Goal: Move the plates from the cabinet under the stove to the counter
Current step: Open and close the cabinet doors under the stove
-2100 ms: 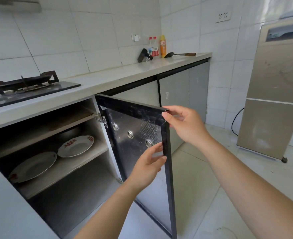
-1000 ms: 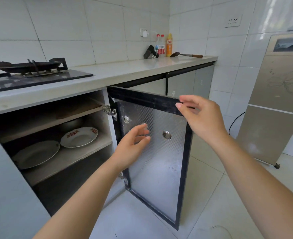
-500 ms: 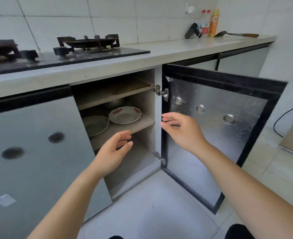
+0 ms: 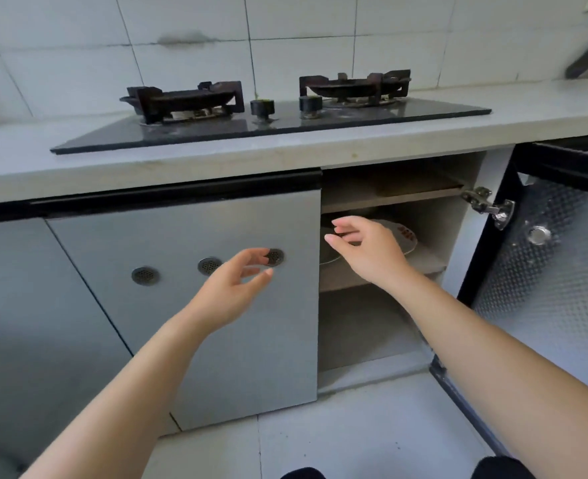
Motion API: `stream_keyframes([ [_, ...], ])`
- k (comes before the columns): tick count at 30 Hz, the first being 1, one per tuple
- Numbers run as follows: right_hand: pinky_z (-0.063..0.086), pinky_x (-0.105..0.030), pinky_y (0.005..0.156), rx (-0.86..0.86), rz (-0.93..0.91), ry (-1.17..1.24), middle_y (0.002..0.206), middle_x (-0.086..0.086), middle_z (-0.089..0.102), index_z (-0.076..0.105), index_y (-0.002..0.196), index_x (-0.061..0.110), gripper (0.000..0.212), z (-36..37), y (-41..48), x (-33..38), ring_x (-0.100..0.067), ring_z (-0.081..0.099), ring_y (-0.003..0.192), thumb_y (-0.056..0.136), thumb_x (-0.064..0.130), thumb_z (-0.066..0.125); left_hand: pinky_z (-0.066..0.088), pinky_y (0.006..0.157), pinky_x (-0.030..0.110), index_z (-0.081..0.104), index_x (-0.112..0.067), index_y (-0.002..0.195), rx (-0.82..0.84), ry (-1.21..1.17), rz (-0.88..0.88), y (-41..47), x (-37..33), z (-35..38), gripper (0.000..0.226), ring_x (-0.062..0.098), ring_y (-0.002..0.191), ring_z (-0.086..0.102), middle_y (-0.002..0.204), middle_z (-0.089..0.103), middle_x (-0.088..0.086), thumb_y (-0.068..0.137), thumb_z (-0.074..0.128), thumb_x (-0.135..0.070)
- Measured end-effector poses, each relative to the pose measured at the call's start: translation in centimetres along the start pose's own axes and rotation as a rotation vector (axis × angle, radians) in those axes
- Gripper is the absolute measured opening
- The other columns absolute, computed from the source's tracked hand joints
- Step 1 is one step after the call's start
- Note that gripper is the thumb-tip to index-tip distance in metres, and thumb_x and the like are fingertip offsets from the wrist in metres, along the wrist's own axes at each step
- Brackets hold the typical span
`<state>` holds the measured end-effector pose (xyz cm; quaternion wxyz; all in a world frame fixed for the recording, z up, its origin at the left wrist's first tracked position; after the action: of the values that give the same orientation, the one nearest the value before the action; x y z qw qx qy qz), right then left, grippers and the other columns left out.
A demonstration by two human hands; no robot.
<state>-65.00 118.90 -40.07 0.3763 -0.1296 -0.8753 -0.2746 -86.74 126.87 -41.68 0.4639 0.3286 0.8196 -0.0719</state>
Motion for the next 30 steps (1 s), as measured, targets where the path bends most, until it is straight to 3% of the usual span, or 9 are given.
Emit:
stream_keyframes([
  [3,0.044,-0.024,0.08,-0.01,0.005,0.057,0.12,0.007,0.058,0.051,0.126,0.021,0.046,1.1,3.0,0.0,-0.011,0.057,0.103,0.086,0.04,0.06,0.041,0.078,0.012,0.05,-0.042,0.112,-0.045,0.044,-0.014,0.1,0.6,-0.6,0.025,-0.004,0.11,0.053,0.112,0.054,-0.032,0.09,0.056,-0.033],
  [7,0.05,-0.036,0.088,0.042,-0.011,0.144,0.12,0.002,0.061,0.052,0.123,0.018,0.044,2.8,5.8,0.1,-0.017,0.059,0.106,0.086,0.04,0.059,0.04,0.086,0.02,0.051,-0.035,0.12,-0.133,0.133,-0.018,0.3,0.6,-1.3,0.031,-0.001,0.109,0.054,0.114,0.056,-0.025,0.09,0.056,-0.032],
  [12,0.05,-0.028,0.078,0.022,-0.013,0.27,0.111,0.0,0.064,0.056,0.113,0.019,0.034,4.5,7.3,-0.4,-0.016,0.06,0.099,0.086,0.039,0.06,0.037,0.081,0.009,0.051,-0.031,0.125,-0.244,0.259,-0.017,-0.1,-0.6,-2.5,0.035,-0.003,0.109,0.05,0.12,0.054,-0.019,0.09,0.055,-0.031],
  [16,0.053,-0.028,0.076,0.0,-0.041,0.34,0.102,0.003,0.068,0.061,0.106,0.018,0.032,4.9,7.8,-1.3,-0.013,0.063,0.092,0.082,0.039,0.065,0.04,0.086,0.02,0.051,-0.031,0.125,-0.365,0.348,0.016,-0.2,-1.8,-4.0,0.035,-0.003,0.112,0.047,0.122,0.051,-0.019,0.091,0.054,-0.029],
  [20,0.046,-0.015,0.063,0.0,-0.079,0.357,0.095,0.008,0.067,0.062,0.101,0.022,0.027,4.9,8.2,-1.7,-0.007,0.063,0.086,0.081,0.04,0.066,0.043,0.09,0.026,0.049,-0.032,0.126,-0.404,0.393,0.032,0.0,-2.6,-4.7,0.036,-0.002,0.115,0.047,0.124,0.051,-0.018,0.09,0.053,-0.032],
  [26,0.041,-0.01,0.055,-0.012,-0.084,0.371,0.084,0.013,0.063,0.059,0.092,0.027,0.02,4.7,7.6,-1.5,-0.002,0.061,0.079,0.08,0.042,0.066,0.039,0.078,0.014,0.048,-0.029,0.128,-0.415,0.515,0.076,0.1,-3.9,-4.7,0.038,-0.003,0.114,0.044,0.125,0.047,-0.018,0.091,0.053,-0.032],
  [30,0.042,-0.005,0.052,-0.026,-0.106,0.394,0.081,0.019,0.062,0.057,0.092,0.029,0.022,4.0,5.4,-1.1,0.007,0.059,0.074,0.08,0.045,0.065,0.039,0.084,0.017,0.049,-0.028,0.129,-0.498,0.516,0.132,-0.1,-6.1,-5.5,0.039,-0.002,0.114,0.045,0.125,0.048,-0.017,0.09,0.054,-0.031],
])
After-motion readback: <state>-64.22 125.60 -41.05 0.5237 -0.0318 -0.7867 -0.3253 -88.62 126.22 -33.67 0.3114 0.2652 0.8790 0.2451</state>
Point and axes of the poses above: each hand's wrist, its own y-axis towards the middle knuckle, its own z-axis out of the palm, x = y × z, the point moved 3 cm from there along y, towards the middle knuckle
